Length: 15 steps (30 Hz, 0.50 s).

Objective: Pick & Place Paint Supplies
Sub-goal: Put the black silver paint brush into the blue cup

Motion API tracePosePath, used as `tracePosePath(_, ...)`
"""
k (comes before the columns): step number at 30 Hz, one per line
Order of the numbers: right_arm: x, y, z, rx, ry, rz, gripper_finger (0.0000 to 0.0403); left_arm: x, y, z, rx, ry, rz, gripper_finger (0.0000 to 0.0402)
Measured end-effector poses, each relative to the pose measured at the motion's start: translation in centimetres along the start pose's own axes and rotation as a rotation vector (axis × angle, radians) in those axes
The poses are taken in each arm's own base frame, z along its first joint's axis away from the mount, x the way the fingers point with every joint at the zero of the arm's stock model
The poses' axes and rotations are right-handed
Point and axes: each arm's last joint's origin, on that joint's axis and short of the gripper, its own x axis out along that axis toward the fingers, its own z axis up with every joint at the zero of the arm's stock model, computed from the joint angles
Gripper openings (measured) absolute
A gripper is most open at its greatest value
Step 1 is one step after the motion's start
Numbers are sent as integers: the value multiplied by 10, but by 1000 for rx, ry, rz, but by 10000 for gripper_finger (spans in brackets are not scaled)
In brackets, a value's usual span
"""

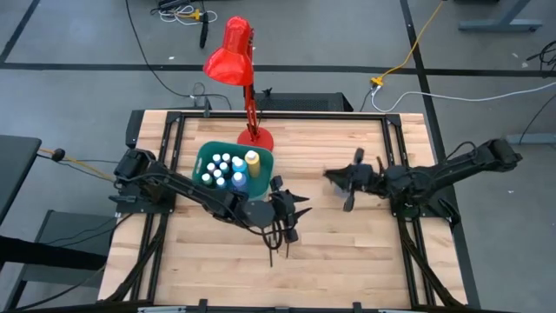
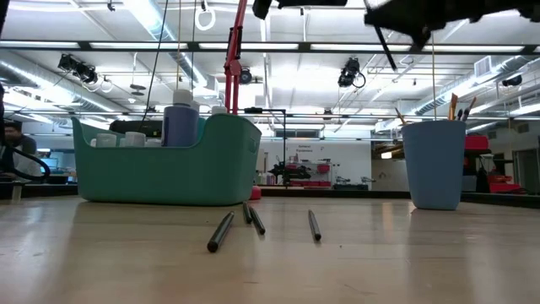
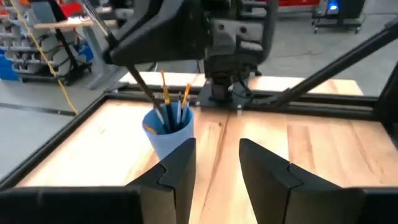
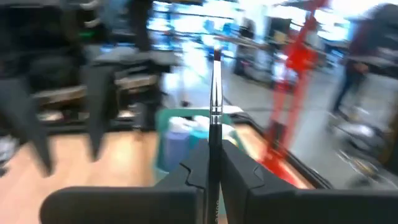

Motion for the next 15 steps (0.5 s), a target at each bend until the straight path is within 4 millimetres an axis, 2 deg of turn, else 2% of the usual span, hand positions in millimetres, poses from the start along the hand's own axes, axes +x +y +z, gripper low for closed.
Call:
tracePosePath(6, -13, -4, -25, 16, 73, -225, 22, -5, -7, -2, -8, 6, -20, 129)
tracePosePath(9, -18, -5, -47, 43, 99, -303, 22, -8, -11, -2, -12, 2, -32, 126)
tracePosePath(13, -26, -11, -69, 31, 88, -489, 21, -10, -14, -2, -18, -1, -40, 126)
tracePosePath(15, -28, -12, -75, 25, 87, -508, 22, -11, -15, -2, -24, -1, -42, 125)
